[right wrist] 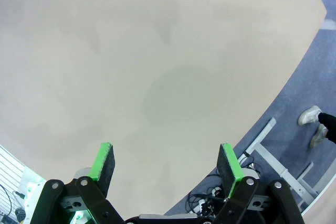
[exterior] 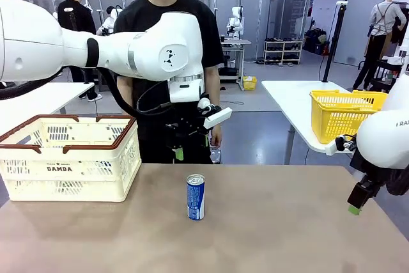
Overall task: Place the drinks into the Shopping basket.
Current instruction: Pick up one drink and place it into the Shopping basket.
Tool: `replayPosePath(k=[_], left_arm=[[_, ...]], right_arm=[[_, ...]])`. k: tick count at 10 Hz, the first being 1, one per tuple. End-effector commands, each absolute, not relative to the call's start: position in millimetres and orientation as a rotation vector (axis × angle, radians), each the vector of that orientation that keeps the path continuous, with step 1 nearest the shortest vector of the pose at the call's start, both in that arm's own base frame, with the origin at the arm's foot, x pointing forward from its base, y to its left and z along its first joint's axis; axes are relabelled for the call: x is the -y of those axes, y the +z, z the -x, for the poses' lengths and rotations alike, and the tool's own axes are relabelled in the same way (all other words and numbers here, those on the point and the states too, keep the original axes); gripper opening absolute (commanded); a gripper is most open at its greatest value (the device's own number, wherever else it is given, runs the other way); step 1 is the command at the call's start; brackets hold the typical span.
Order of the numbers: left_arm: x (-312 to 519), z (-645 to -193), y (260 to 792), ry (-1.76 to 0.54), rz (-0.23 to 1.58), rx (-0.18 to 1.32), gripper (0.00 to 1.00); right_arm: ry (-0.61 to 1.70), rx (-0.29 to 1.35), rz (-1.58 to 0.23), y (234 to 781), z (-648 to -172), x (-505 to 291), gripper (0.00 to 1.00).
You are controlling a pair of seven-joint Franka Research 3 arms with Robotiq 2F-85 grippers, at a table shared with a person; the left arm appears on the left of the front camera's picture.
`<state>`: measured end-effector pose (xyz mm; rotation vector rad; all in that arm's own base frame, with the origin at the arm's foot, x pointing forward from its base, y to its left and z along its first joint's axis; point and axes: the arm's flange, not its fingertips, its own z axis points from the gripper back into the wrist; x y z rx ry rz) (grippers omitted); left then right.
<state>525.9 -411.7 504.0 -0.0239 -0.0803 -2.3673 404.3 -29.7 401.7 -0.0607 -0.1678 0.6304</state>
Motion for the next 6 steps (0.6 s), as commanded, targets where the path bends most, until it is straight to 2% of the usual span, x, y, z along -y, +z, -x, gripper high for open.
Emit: replayPosePath(k=[1, 6], left_arm=[[412, -525, 504, -2.372, 0.044, 0.104, 1.0], [419, -526, 490, -2.379, 0.069, 0.055, 1.0]], right_arm=[[0.627, 0.168, 0.063, 402, -404, 31, 0.98], [0.627, 0.168, 0.063, 402, -404, 31, 0.98]])
